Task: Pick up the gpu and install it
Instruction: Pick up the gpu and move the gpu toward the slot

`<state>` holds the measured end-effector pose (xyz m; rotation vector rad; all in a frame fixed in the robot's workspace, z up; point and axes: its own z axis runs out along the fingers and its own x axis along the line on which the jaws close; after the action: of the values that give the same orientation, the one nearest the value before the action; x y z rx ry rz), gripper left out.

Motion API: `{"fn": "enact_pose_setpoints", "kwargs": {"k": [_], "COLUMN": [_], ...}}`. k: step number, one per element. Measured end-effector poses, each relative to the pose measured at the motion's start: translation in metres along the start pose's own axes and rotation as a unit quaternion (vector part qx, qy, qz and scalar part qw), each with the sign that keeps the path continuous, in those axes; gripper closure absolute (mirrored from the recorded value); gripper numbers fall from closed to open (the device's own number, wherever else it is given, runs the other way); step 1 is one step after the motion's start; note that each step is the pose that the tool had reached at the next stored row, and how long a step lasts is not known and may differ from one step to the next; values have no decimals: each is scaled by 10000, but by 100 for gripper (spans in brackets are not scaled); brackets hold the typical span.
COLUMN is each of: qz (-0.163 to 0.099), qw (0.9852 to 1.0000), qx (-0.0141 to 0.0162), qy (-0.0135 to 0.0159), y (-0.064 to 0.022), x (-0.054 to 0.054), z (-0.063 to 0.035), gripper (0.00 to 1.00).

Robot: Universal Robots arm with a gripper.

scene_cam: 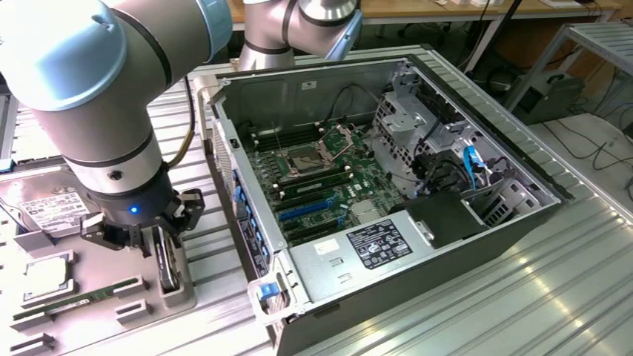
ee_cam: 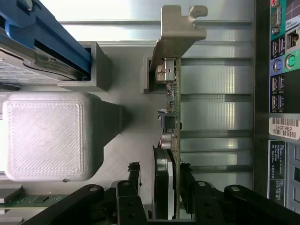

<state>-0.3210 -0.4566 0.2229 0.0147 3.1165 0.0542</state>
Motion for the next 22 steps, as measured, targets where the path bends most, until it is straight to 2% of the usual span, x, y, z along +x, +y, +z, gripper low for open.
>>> {"fn": "enact_pose_setpoints", "kwargs": {"k": [11, 13, 17, 22], "qz": [1, 1, 0, 0], "qw": [10000, 10000, 10000, 10000], "qx": [2, 10, 46, 52], "qy": [0, -2, -1, -1], "y": [-2, -2, 17, 42], "x": [0, -3, -7, -6], "z": [60, 61, 61, 62], "gripper": [55, 55, 55, 55]}}
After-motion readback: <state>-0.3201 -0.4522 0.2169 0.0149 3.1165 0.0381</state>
